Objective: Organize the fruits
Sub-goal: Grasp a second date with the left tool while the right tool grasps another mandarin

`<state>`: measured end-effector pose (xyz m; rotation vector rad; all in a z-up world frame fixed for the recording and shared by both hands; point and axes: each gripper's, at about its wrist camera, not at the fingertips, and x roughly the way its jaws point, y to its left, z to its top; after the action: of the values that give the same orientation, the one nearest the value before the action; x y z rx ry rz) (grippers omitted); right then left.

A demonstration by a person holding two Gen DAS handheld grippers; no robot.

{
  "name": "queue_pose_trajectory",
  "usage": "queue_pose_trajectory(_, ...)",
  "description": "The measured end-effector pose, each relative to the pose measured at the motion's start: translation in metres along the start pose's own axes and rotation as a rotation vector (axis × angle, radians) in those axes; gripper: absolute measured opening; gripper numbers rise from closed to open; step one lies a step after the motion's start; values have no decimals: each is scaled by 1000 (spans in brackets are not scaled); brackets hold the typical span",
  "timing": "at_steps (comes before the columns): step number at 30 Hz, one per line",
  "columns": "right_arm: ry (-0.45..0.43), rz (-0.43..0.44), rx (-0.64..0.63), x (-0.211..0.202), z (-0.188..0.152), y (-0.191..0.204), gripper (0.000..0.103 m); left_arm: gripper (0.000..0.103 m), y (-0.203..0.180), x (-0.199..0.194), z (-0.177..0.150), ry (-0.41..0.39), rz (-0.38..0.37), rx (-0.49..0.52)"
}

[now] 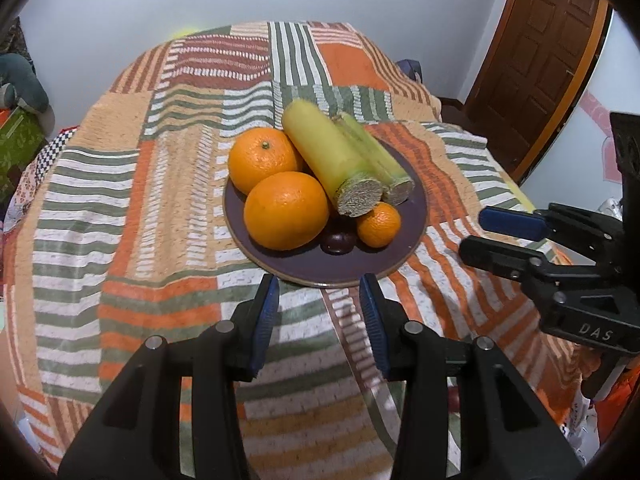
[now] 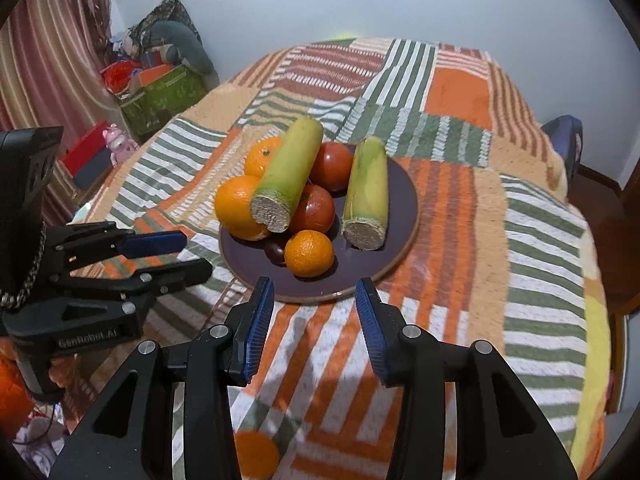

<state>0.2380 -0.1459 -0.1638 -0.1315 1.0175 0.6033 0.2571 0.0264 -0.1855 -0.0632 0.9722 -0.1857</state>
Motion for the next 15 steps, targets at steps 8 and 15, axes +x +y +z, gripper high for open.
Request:
queue_pose_trajectory(8,-20,-21,-6,-34,-23,8,48,57,-7,-34,-18,-26,-2,4)
queue_pose_trajectory(15,-1,-32,-14,-38,-49,18,48,63,-13,-51,-38,-24,-13,-5)
